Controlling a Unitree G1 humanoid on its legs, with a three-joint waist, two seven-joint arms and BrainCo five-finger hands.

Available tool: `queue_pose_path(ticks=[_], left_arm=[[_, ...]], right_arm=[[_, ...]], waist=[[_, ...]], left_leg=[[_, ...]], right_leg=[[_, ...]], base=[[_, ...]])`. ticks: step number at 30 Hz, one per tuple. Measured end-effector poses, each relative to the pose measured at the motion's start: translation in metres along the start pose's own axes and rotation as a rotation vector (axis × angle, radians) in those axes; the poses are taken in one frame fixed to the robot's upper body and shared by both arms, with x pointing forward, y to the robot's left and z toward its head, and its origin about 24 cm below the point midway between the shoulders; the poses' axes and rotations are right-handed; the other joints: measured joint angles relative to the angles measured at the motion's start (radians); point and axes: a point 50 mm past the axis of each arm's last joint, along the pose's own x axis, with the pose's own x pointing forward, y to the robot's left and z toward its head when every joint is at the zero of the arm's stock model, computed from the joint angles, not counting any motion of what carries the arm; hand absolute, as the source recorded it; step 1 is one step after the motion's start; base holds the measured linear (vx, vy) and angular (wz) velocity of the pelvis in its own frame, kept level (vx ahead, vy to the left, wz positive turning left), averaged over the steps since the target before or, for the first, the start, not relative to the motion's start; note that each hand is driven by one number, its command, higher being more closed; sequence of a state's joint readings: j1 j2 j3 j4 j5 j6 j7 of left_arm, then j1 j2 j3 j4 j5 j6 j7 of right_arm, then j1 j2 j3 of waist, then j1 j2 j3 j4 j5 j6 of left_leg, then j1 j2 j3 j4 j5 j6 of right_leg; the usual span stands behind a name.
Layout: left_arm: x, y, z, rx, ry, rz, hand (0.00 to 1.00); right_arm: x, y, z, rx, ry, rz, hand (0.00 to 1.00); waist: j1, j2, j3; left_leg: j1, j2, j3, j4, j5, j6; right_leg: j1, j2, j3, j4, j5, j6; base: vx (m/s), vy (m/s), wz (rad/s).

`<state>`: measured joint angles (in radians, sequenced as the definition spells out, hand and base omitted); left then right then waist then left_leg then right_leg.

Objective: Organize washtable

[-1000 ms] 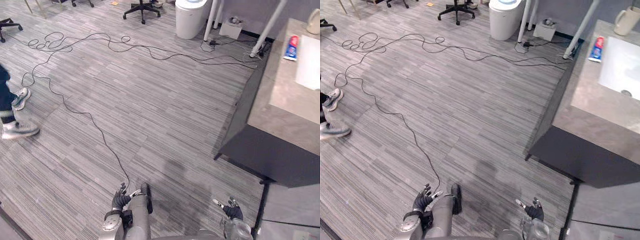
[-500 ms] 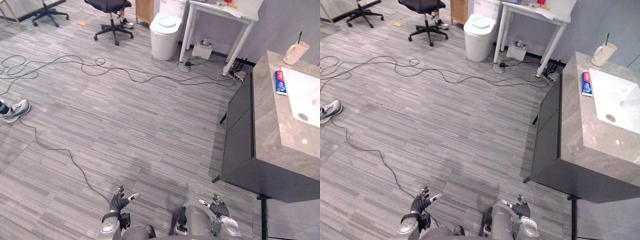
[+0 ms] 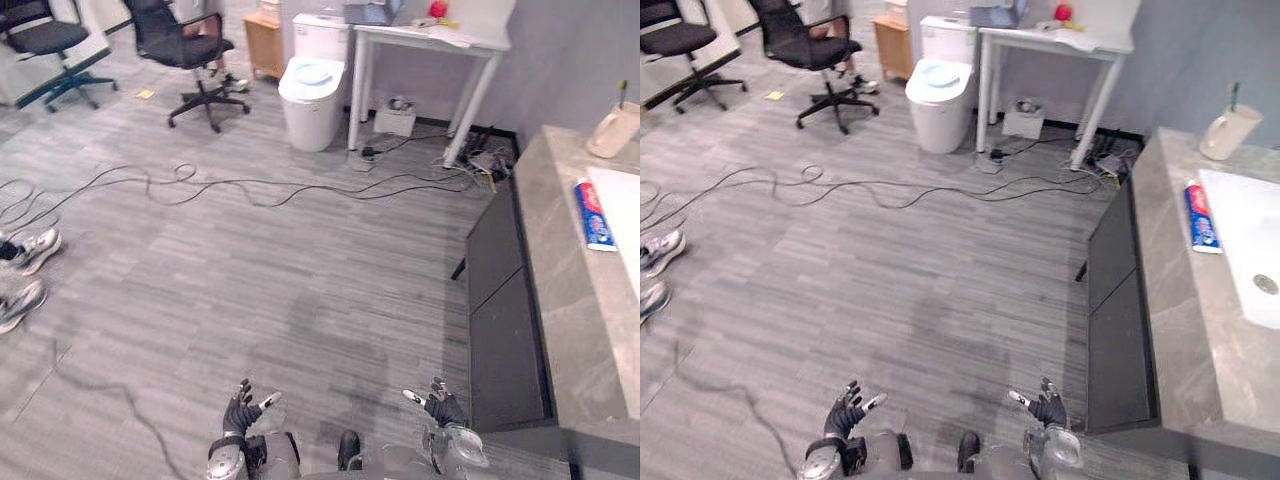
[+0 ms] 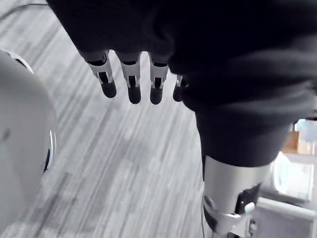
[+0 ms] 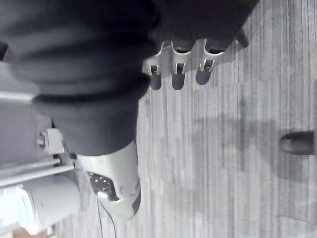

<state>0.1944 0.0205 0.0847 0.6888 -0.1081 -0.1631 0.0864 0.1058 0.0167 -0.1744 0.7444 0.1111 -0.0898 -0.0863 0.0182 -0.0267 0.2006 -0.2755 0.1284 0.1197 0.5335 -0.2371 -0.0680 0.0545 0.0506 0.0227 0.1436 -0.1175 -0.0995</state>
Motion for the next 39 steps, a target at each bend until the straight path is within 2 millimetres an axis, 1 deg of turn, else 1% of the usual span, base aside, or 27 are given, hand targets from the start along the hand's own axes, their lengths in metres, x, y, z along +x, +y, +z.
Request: queue_pose_path(ticks=[2,3,4,5,6,7,9,10,11,13,15,17,18,20,22,23,24,26,27,28,30,31,34,36,37,38,39], left_arm=[[-0.001,0.001,-0.006,-0.003,0.024,0.006,0.00],[-0.003,0.000,-0.012,-0.006,0.047,0.008,0.00],[-0.004,0.002,-0.015,-0.001,0.061,0.012,0.00],[-0.004,0.007,-0.016,0.010,0.063,0.021,0.00],[-0.004,0.013,-0.015,0.025,0.062,0.030,0.00],[-0.003,0.015,-0.014,0.033,0.062,0.034,0.00],[-0.001,0.013,-0.014,0.050,0.066,0.021,0.00],[-0.001,0.012,-0.014,0.052,0.069,0.017,0.00],[0.000,0.010,-0.014,0.061,0.070,0.008,0.00],[0.001,0.009,-0.012,0.060,0.063,0.006,0.00],[0.002,0.013,-0.010,0.065,0.059,0.014,0.00],[0.002,0.017,-0.012,0.068,0.073,0.021,0.00],[0.002,0.019,-0.017,0.074,0.095,0.025,0.00],[0.000,0.024,-0.022,0.091,0.119,0.034,0.00],[-0.001,0.013,-0.027,0.080,0.139,0.006,0.00],[-0.001,0.010,-0.027,0.079,0.138,-0.003,0.00],[0.001,0.003,-0.024,0.065,0.129,-0.015,0.00],[0.000,0.000,-0.024,0.055,0.124,-0.021,0.00],[0.000,0.000,-0.023,0.050,0.118,-0.019,0.00],[-0.001,0.000,-0.022,0.047,0.109,-0.019,0.00],[-0.001,0.000,-0.019,0.044,0.096,-0.021,0.00],[0.000,0.000,-0.018,0.042,0.091,-0.020,0.00],[0.000,0.001,-0.017,0.043,0.089,-0.017,0.00],[0.001,0.002,-0.016,0.046,0.086,-0.014,0.00],[0.001,0.002,-0.017,0.046,0.087,-0.014,0.00],[0.001,0.003,-0.017,0.046,0.089,-0.011,0.00],[0.001,0.003,-0.018,0.044,0.091,-0.010,0.00]], right_arm=[[0.000,-0.007,-0.003,-0.010,0.016,-0.019,0.00],[-0.002,-0.012,-0.008,-0.022,0.032,-0.027,0.00],[-0.004,-0.013,-0.014,-0.028,0.049,-0.030,0.00],[-0.006,-0.009,-0.018,-0.031,0.061,-0.014,0.00],[-0.009,-0.001,-0.024,-0.038,0.075,0.007,0.00],[-0.010,0.004,-0.026,-0.045,0.078,0.021,0.00],[-0.011,0.008,-0.027,-0.046,0.084,0.032,0.00],[-0.010,0.008,-0.027,-0.048,0.086,0.038,0.00],[-0.009,0.008,-0.029,-0.061,0.099,0.052,0.00],[-0.009,0.010,-0.028,-0.090,0.097,0.068,0.00],[-0.005,0.016,-0.022,-0.121,0.082,0.090,0.00],[-0.002,0.015,-0.019,-0.134,0.079,0.090,0.00],[0.000,0.010,-0.017,-0.148,0.074,0.081,0.00],[-0.002,0.002,-0.020,-0.159,0.087,0.064,0.00],[-0.001,-0.014,-0.019,-0.180,0.089,0.033,0.00],[0.000,-0.016,-0.017,-0.174,0.082,0.024,0.00],[-0.001,-0.020,-0.017,-0.153,0.084,0.006,0.00],[-0.002,-0.020,-0.018,-0.148,0.083,0.001,0.00],[-0.004,-0.020,-0.021,-0.148,0.085,0.001,0.00],[-0.004,-0.021,-0.021,-0.143,0.086,-0.001,0.00],[-0.005,-0.024,-0.022,-0.127,0.091,-0.017,0.00],[-0.005,-0.027,-0.024,-0.114,0.097,-0.029,0.00],[-0.005,-0.030,-0.025,-0.093,0.104,-0.043,0.00],[-0.006,-0.032,-0.028,-0.090,0.121,-0.053,0.00],[-0.006,-0.033,-0.028,-0.092,0.121,-0.054,0.00],[-0.006,-0.033,-0.029,-0.093,0.123,-0.057,0.00],[-0.007,-0.033,-0.030,-0.094,0.128,-0.059,0.00]], waist=[[-0.002,0.013,-0.005],[0.003,0.026,-0.012],[0.003,0.018,-0.027],[0.002,-0.002,-0.040],[0.002,-0.018,-0.047],[0.005,-0.049,-0.057],[-0.002,-0.045,-0.054],[-0.003,-0.046,-0.054],[-0.004,-0.041,-0.053],[-0.003,-0.032,-0.051],[-0.007,-0.024,-0.048],[-0.010,-0.015,-0.042],[-0.022,-0.015,-0.040],[-0.041,-0.032,-0.036],[-0.057,0.016,-0.027],[-0.062,0.028,-0.023],[-0.059,0.040,-0.020],[-0.057,0.046,-0.011],[-0.055,0.041,-0.006],[-0.052,0.048,-0.009],[-0.043,0.039,-0.007],[-0.035,0.040,-0.008],[-0.029,0.037,-0.007],[-0.027,0.030,-0.004],[-0.027,0.030,-0.004],[-0.020,0.031,-0.004],[-0.014,0.031,-0.006]], left_leg=[[0.027,-0.037,-0.152,-0.267,0.056,-0.071],[0.051,-0.023,-0.163,-0.315,0.142,-0.086],[0.077,-0.037,-0.143,-0.301,0.196,-0.048],[0.078,-0.047,-0.115,-0.271,0.188,-0.029],[0.091,-0.048,-0.053,-0.245,0.144,0.006],[0.125,-0.050,-0.002,-0.238,0.131,0.036],[0.195,-0.055,0.070,-0.250,0.106,0.075],[0.223,-0.062,0.088,-0.260,0.100,0.083],[0.285,-0.066,0.134,-0.301,0.095,0.092],[0.333,-0.059,0.168,-0.353,0.095,0.092],[0.369,-0.028,0.227,-0.397,0.088,0.076],[0.384,-0.002,0.258,-0.398,0.076,0.056],[0.403,0.007,0.278,-0.398,0.065,0.031],[0.436,-0.014,0.270,-0.399,0.051,0.005],[0.459,0.025,0.242,-0.373,0.038,-0.030],[0.451,0.038,0.232,-0.342,0.030,-0.043],[0.386,0.083,0.191,-0.177,0.019,-0.060],[0.313,0.138,0.127,0.048,0.039,-0.095],[0.257,0.176,0.096,0.215,0.039,-0.109],[0.220,0.188,0.083,0.316,0.037,-0.106],[0.179,0.171,0.109,0.333,0.022,-0.080],[0.148,0.154,0.129,0.280,0.011,-0.061],[0.104,0.107,0.116,0.068,0.009,-0.056],[0.084,0.042,0.016,-0.211,0.033,-0.078],[0.081,0.033,-0.016,-0.274,0.049,-0.077],[0.080,0.027,-0.090,-0.398,0.094,-0.079],[0.080,0.028,-0.099,-0.410,0.115,-0.080]], right_leg=[[0.012,-0.011,0.100,0.017,-0.039,0.043],[0.015,-0.009,0.160,0.051,-0.079,0.067],[0.013,-0.022,0.200,0.087,-0.112,0.089],[0.013,-0.041,0.202,0.111,-0.128,0.101],[-0.019,-0.061,0.200,0.178,-0.139,0.116],[-0.055,-0.074,0.187,0.268,-0.137,0.136],[-0.119,-0.115,0.108,0.429,-0.127,0.214],[-0.137,-0.137,0.066,0.475,-0.132,0.223],[-0.165,-0.184,-0.040,0.534,-0.152,0.211],[-0.191,-0.210,-0.145,0.524,-0.170,0.184],[-0.234,-0.201,-0.272,0.400,-0.169,0.172],[-0.253,-0.177,-0.325,0.285,-0.138,0.149],[-0.267,-0.163,-0.343,0.156,-0.050,0.133],[-0.259,-0.167,-0.329,0.097,0.133,0.090],[-0.251,-0.138,-0.322,0.153,0.058,0.073],[-0.248,-0.128,-0.323,0.154,0.046,0.069],[-0.229,-0.104,-0.323,0.144,0.020,0.057],[-0.172,-0.075,-0.326,0.124,0.006,0.049],[-0.119,-0.047,-0.322,0.104,-0.010,0.030],[-0.072,-0.033,-0.314,0.084,-0.021,0.022],[-0.028,-0.031,-0.283,0.045,-0.026,0.022],[-0.005,-0.034,-0.259,0.022,-0.025,0.023],[0.022,-0.053,-0.223,-0.001,-0.027,0.032],[0.059,-0.086,-0.186,-0.016,-0.041,0.069],[0.069,-0.092,-0.176,-0.020,-0.047,0.080],[0.100,-0.105,-0.139,-0.025,-0.068,0.118],[0.106,-0.110,-0.125,-0.023,-0.079,0.136]], base=[[0.42,0.331,-1.48],[0.49,0.458,-1.59],[0.42,0.411,-1.48],[0.50,0.450,-1.44],[0.38,0.331,-1.42],[0.41,0.371,-1.29],[0.26,0.266,-0.97],[0.26,0.234,-0.94],[0.20,0.163,-0.77],[0.15,0.105,-0.67],[0.14,0.020,-0.76],[0.20,-0.087,-0.67],[0.27,-0.140,-0.48],[0.25,-0.128,-0.19],[0.27,-0.171,-0.20],[0.26,-0.248,-0.20],[0.28,-0.245,-0.12],[0.22,-0.171,-0.07],[0.26,-0.115,-0.16],[0.31,-0.125,-0.21],[0.27,-0.053,-0.38],[0.24,-0.003,-0.51],[0.25,0.083,-0.47],[0.30,0.180,-0.43],[0.49,0.395,-0.68],[0.44,0.398,-0.63],[0.46,0.436,-0.79]])
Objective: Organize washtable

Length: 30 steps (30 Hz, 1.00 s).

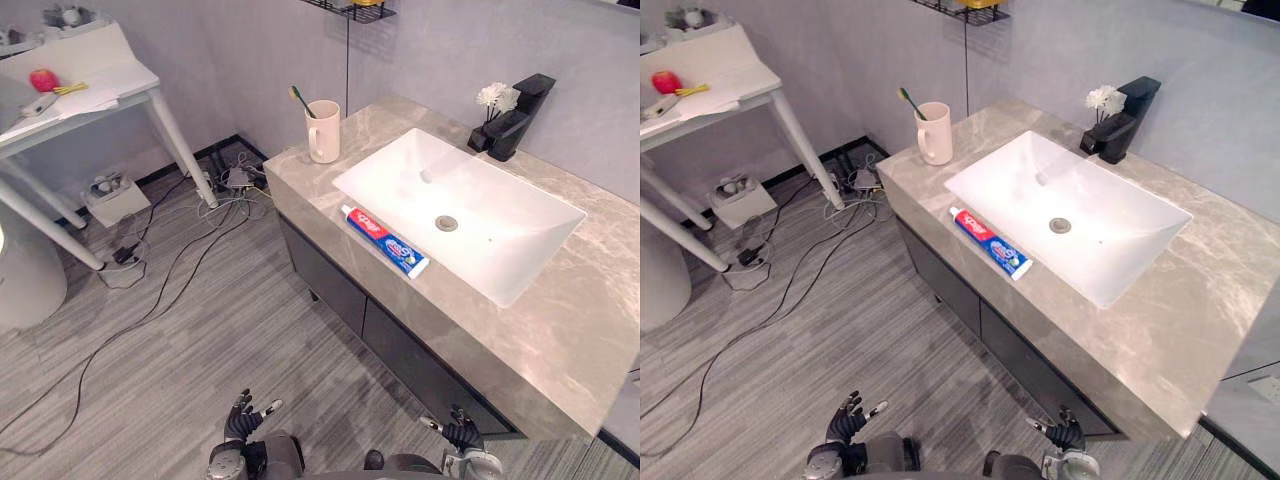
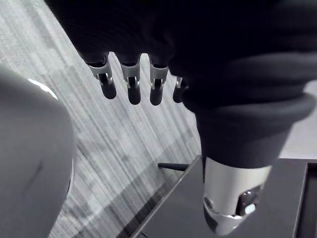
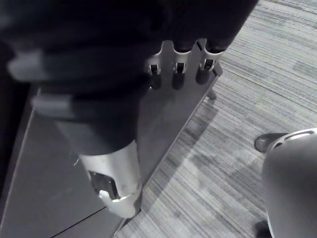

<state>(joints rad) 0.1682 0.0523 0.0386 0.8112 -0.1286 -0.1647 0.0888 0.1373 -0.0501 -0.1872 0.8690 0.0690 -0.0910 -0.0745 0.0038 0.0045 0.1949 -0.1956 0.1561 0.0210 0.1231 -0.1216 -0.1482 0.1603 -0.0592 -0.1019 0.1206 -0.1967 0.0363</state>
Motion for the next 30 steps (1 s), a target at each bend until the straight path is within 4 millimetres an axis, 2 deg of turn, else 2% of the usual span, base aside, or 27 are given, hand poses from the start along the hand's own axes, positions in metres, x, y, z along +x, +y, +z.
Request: queue_pose_path(ticks=[1,2,3,4,5,6,7,8,9,10,11,13,14,15,16,17,18,21,22,24,27,30], left_arm=[[0.001,0.000,0.000,-0.004,0.002,0.000,0.00],[0.002,0.001,0.002,-0.005,-0.001,0.001,0.00],[0.002,0.005,0.003,0.005,-0.005,0.007,0.00],[0.005,0.012,0.006,0.029,-0.007,0.016,0.00],[0.006,0.012,0.007,0.040,-0.005,0.012,0.00],[0.007,0.010,0.008,0.046,-0.003,0.006,0.00],[0.006,0.011,0.006,0.046,0.004,0.007,0.00],[0.006,0.011,0.005,0.046,0.008,0.008,0.00],[0.005,0.013,0.003,0.048,0.013,0.013,0.00],[0.004,0.017,0.001,0.056,0.019,0.022,0.00],[0.004,0.019,0.001,0.061,0.019,0.026,0.00],[0.005,0.026,0.005,0.074,0.007,0.040,0.00],[0.005,0.026,0.005,0.074,0.007,0.041,0.00],[0.006,0.025,0.006,0.073,0.005,0.039,0.00],[0.006,0.025,0.005,0.073,0.009,0.037,0.00],[0.006,0.025,0.004,0.074,0.013,0.037,0.00],[0.006,0.013,0.002,0.052,0.021,0.011,0.00],[0.004,0.000,-0.003,0.022,0.035,-0.010,0.00],[0.004,-0.001,-0.003,0.020,0.034,-0.012,0.00],[0.004,-0.003,-0.001,0.018,0.030,-0.018,0.00],[0.004,-0.003,-0.002,0.018,0.032,-0.017,0.00],[0.004,-0.004,-0.003,0.015,0.034,-0.018,0.00]], right_arm=[[-0.001,-0.001,-0.005,-0.002,0.020,-0.006,0.00],[-0.002,0.002,-0.007,0.002,0.024,-0.004,0.00],[-0.002,0.007,-0.008,0.003,0.027,0.010,0.00],[-0.003,0.017,-0.008,0.010,0.027,0.035,0.00],[-0.004,0.019,-0.009,0.014,0.030,0.038,0.00],[-0.004,0.019,-0.010,0.014,0.035,0.040,0.00],[-0.003,0.020,-0.007,0.014,0.028,0.046,0.00],[-0.002,0.021,-0.006,0.014,0.024,0.051,0.00],[0.000,0.025,-0.001,0.009,0.014,0.072,0.00],[0.001,0.028,0.004,-0.002,0.001,0.086,0.00],[0.002,0.030,0.005,-0.005,-0.002,0.091,0.00],[0.002,0.034,0.004,-0.043,0.012,0.109,0.00],[0.003,0.035,0.006,-0.052,0.004,0.114,0.00],[0.004,0.036,0.008,-0.061,-0.001,0.118,0.00],[0.003,0.039,0.007,-0.075,0.008,0.130,0.00],[0.003,0.037,0.006,-0.081,0.013,0.130,0.00],[0.005,0.026,0.004,-0.103,0.028,0.117,0.00],[0.004,0.019,0.002,-0.114,0.033,0.102,0.00],[0.004,0.019,0.002,-0.114,0.033,0.101,0.00],[0.004,0.018,0.001,-0.113,0.037,0.099,0.00],[0.003,0.017,-0.001,-0.112,0.041,0.090,0.00],[0.004,0.012,0.001,-0.117,0.032,0.072,0.00]], waist=[[0.012,-0.008,-0.005],[0.016,-0.024,-0.021],[0.015,-0.046,-0.026],[0.006,-0.084,-0.034],[0.008,-0.091,-0.035],[0.013,-0.091,-0.036],[0.013,-0.085,-0.035],[0.011,-0.074,-0.030],[0.013,-0.067,-0.028],[0.010,-0.055,-0.024],[0.009,-0.052,-0.025],[0.009,-0.052,-0.030],[0.007,-0.052,-0.030],[0.009,-0.052,-0.030],[0.010,-0.061,-0.036],[0.010,-0.073,-0.040],[0.008,-0.035,-0.038],[0.008,-0.008,-0.038],[0.007,-0.006,-0.038],[0.008,-0.005,-0.038],[0.010,-0.006,-0.038],[0.013,-0.003,-0.036]], left_leg=[[0.004,-0.006,0.007,0.028,0.070,-0.004],[-0.002,-0.038,0.010,0.066,0.128,0.029],[-0.009,-0.058,0.014,0.091,0.119,0.042],[-0.022,-0.093,0.034,0.134,0.070,0.069],[-0.022,-0.105,0.045,0.154,0.047,0.085],[-0.005,-0.114,0.072,0.175,0.018,0.106],[0.035,-0.122,0.103,0.169,-0.002,0.132],[0.059,-0.120,0.125,0.159,-0.009,0.141],[0.114,-0.120,0.159,0.129,-0.016,0.154],[0.176,-0.120,0.188,0.087,-0.015,0.157],[0.200,-0.119,0.197,0.070,-0.014,0.158],[0.246,-0.107,0.237,0.028,-0.014,0.158],[0.246,-0.102,0.246,0.027,-0.014,0.158],[0.246,-0.094,0.271,0.025,-0.014,0.158],[0.248,-0.102,0.287,0.026,-0.015,0.157],[0.252,-0.108,0.282,0.028,-0.015,0.156],[0.267,-0.093,0.279,0.038,-0.021,0.148],[0.279,-0.076,0.281,0.076,-0.028,0.137],[0.279,-0.070,0.281,0.087,-0.032,0.131],[0.282,-0.044,0.283,0.125,-0.057,0.095],[0.291,-0.021,0.296,0.180,-0.073,0.072],[0.257,-0.014,0.272,0.301,-0.074,0.072]], right_leg=[[0.014,-0.015,0.026,0.000,-0.015,0.024],[0.020,-0.046,0.052,-0.001,-0.033,0.052],[0.020,-0.064,0.059,0.002,-0.039,0.062],[0.013,-0.106,0.074,0.026,-0.039,0.070],[0.002,-0.121,0.083,0.055,-0.033,0.080],[-0.034,-0.139,0.108,0.139,-0.024,0.088],[-0.097,-0.151,0.138,0.284,-0.003,0.074],[-0.128,-0.156,0.144,0.361,0.012,0.065],[-0.181,-0.161,0.136,0.504,0.004,0.068],[-0.220,-0.172,0.063,0.575,-0.022,0.074],[-0.230,-0.172,0.018,0.582,-0.032,0.068],[-0.264,-0.144,-0.151,0.497,-0.065,0.046],[-0.273,-0.130,-0.185,0.453,-0.064,0.046],[-0.289,-0.106,-0.257,0.341,-0.052,0.034],[-0.285,-0.080,-0.312,0.179,0.034,-0.017],[-0.285,-0.069,-0.308,0.142,0.078,-0.062],[-0.236,-0.042,-0.293,0.083,0.112,-0.060],[-0.190,-0.005,-0.247,-0.005,0.147,-0.064],[-0.183,0.003,-0.239,-0.021,0.153,-0.065],[-0.158,0.036,-0.208,-0.067,0.170,-0.068],[-0.124,0.062,-0.161,-0.112,0.187,-0.072],[-0.105,0.066,-0.101,-0.127,0.191,-0.064]], base=[[0.33,0.332,-0.71],[0.32,0.323,-0.66],[0.39,0.351,-0.48],[0.30,0.264,-0.23],[0.36,0.334,-0.32],[0.34,0.357,-0.48],[0.39,0.397,-0.53],[0.37,0.353,-0.62],[0.37,0.302,-0.66],[0.28,0.224,-0.66],[0.26,0.171,-0.54],[0.21,0.088,-0.46],[0.18,0.020,-0.55],[0.16,-0.026,-0.61],[0.16,-0.043,-0.60],[0.22,-0.071,-0.51],[0.18,-0.057,-0.36],[0.12,-0.065,-0.53],[0.06,-0.089,-0.54],[0.04,-0.077,-0.44],[0.02,-0.043,-0.44],[0.02,0.004,-0.55]])
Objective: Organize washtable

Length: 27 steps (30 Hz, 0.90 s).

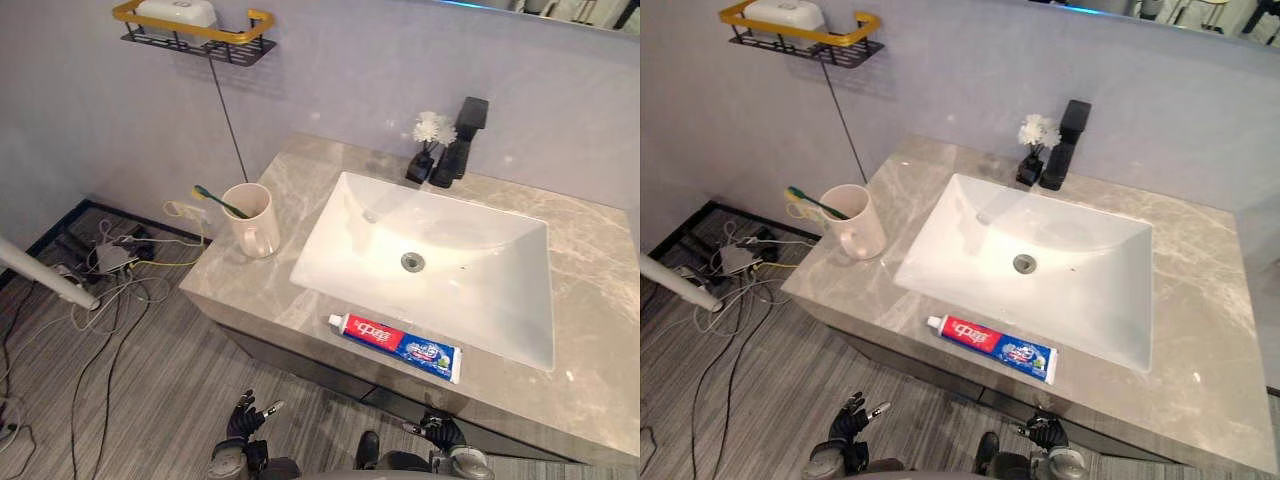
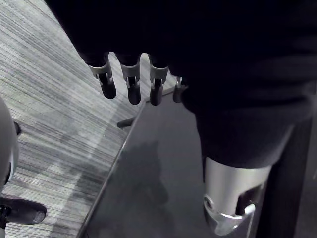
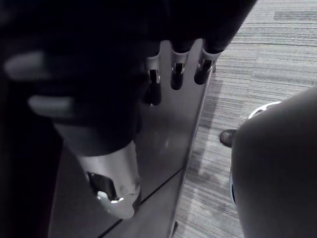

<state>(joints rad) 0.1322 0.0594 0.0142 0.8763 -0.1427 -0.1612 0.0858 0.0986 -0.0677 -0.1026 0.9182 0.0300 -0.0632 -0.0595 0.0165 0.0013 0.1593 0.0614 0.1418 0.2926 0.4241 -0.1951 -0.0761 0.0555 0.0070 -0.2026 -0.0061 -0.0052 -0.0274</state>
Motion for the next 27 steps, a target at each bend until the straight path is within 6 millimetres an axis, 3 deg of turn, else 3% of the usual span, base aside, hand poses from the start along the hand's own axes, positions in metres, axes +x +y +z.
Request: queue_pose_path(ticks=[3,5,6,7,9,14,26,27], left_arm=[[-0.001,-0.005,-0.002,-0.011,0.006,-0.008,0.00],[-0.001,-0.005,-0.002,-0.012,0.005,-0.009,0.00],[-0.001,-0.004,-0.003,-0.010,0.011,-0.008,0.00],[-0.002,-0.003,-0.004,-0.008,0.014,-0.005,0.00],[-0.001,0.001,-0.006,0.002,0.023,0.004,0.00],[-0.003,-0.001,-0.010,-0.002,0.035,-0.017,0.00],[-0.003,-0.001,-0.014,0.004,0.059,-0.015,0.00],[-0.003,0.010,-0.019,0.025,0.085,0.009,0.00]], right_arm=[[0.001,-0.011,0.004,0.005,-0.016,-0.035,0.00],[0.001,-0.021,0.004,0.010,-0.017,-0.066,0.00],[0.001,-0.025,0.002,0.006,-0.011,-0.077,0.00],[-0.001,-0.024,-0.001,0.013,-0.007,-0.076,0.00],[-0.003,-0.022,-0.006,0.018,0.009,-0.073,0.00],[-0.004,-0.026,-0.011,0.034,0.029,-0.100,0.00],[-0.006,-0.029,-0.018,0.024,0.054,-0.109,0.00],[-0.003,-0.024,-0.016,0.016,0.057,-0.094,0.00]], waist=[[-0.001,0.026,0.006],[-0.002,0.041,0.004],[-0.001,0.062,-0.001],[-0.003,0.053,-0.008],[-0.003,0.033,-0.014],[-0.006,0.044,-0.018],[-0.007,0.040,-0.025],[-0.007,-0.010,-0.039]], left_leg=[[-0.039,-0.024,-0.151,0.020,-0.059,0.030],[-0.048,-0.038,-0.240,-0.091,-0.051,0.016],[-0.042,-0.026,-0.256,-0.151,-0.045,0.020],[-0.027,-0.040,-0.240,-0.178,-0.046,0.021],[0.001,-0.058,-0.212,-0.223,-0.036,0.029],[0.083,-0.090,-0.205,-0.286,-0.016,0.047],[0.091,-0.094,-0.238,-0.296,-0.004,0.047],[0.107,-0.091,-0.261,-0.357,0.034,0.037]], right_leg=[[0.000,0.007,0.068,-0.009,0.004,0.006],[-0.004,0.010,0.094,-0.010,0.016,0.026],[-0.005,0.024,0.110,-0.022,0.021,0.032],[0.015,0.011,0.126,-0.053,0.046,0.050],[0.021,-0.007,0.138,-0.072,0.060,0.052],[0.062,-0.023,0.147,-0.088,0.057,0.058],[0.080,-0.023,0.118,-0.093,0.058,0.058],[0.066,-0.026,0.108,-0.094,0.065,0.056]], base=[[0.01,0.115,-0.64],[-0.03,0.173,-0.59],[0.01,0.194,-0.46],[0.03,0.200,-0.38],[0.06,0.159,-0.28],[0.11,0.098,-0.07],[0.01,-0.003,0.05],[0.00,0.000,0.00]])
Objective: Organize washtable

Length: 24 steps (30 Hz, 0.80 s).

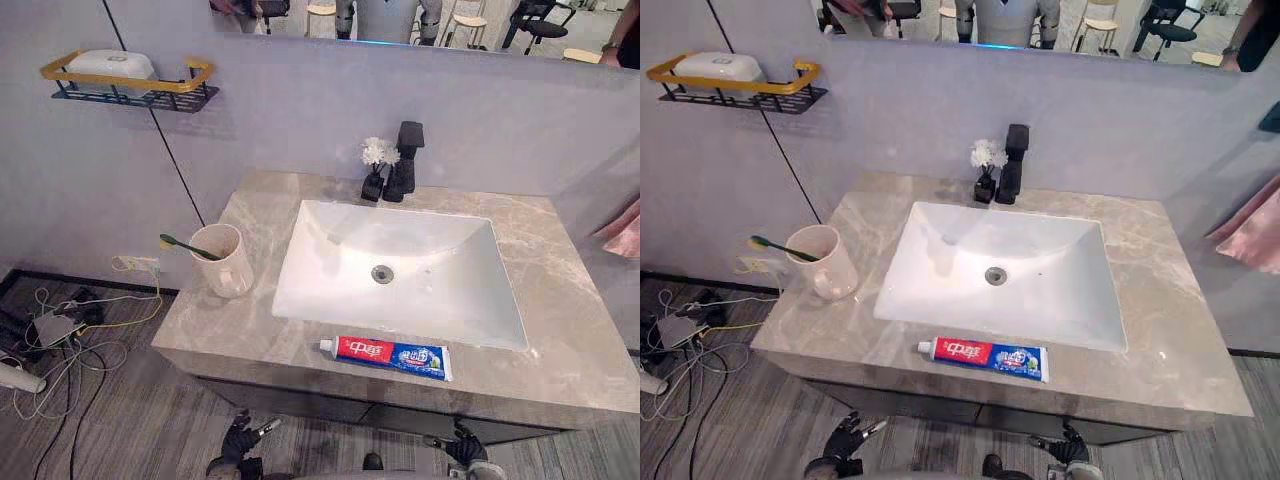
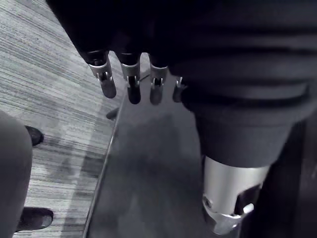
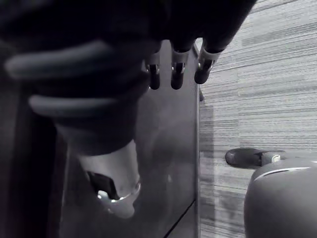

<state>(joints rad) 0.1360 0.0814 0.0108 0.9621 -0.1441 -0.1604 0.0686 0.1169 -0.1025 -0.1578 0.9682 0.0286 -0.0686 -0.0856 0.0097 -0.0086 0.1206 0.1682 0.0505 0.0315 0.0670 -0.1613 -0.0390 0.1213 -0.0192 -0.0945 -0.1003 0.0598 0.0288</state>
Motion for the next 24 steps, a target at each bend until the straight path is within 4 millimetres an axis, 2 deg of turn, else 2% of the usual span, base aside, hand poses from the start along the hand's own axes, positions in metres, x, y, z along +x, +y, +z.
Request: queue_pose_path(ticks=[7,15,18,24], left_arm=[[0.000,0.000,-0.002,0.001,0.007,0.001,0.00],[0.000,0.000,-0.002,0.014,0.015,0.001,0.00],[0.001,0.001,-0.002,0.023,0.016,0.005,0.00],[0.000,0.015,-0.006,-0.026,0.034,0.070,0.00]], right_arm=[[0.000,0.000,-0.001,0.002,0.004,-0.001,0.00],[-0.002,-0.004,-0.017,0.084,0.076,-0.027,0.00],[-0.002,-0.005,-0.018,0.103,0.078,-0.035,0.00],[-0.001,-0.009,-0.016,0.125,0.075,-0.052,0.00]], waist=[[0.000,0.001,0.000],[0.002,0.003,0.001],[0.002,0.004,0.002],[0.002,0.004,0.003]], left_leg=[[0.000,0.000,-0.001,-0.001,0.000,0.000],[0.005,0.000,-0.003,-0.025,0.009,-0.002],[0.005,0.000,-0.004,-0.026,0.009,-0.002],[0.000,-0.002,-0.038,-0.034,0.020,0.000]], right_leg=[[0.000,-0.001,-0.003,-0.002,0.000,0.000],[-0.004,-0.002,-0.015,-0.003,0.000,0.000],[-0.004,-0.003,-0.023,-0.004,0.000,0.001],[0.003,-0.010,-0.092,-0.004,-0.003,0.004]], base=[[0.00,0.000,0.00],[0.00,0.000,0.01],[0.00,0.000,0.00],[-0.02,-0.006,0.20]])
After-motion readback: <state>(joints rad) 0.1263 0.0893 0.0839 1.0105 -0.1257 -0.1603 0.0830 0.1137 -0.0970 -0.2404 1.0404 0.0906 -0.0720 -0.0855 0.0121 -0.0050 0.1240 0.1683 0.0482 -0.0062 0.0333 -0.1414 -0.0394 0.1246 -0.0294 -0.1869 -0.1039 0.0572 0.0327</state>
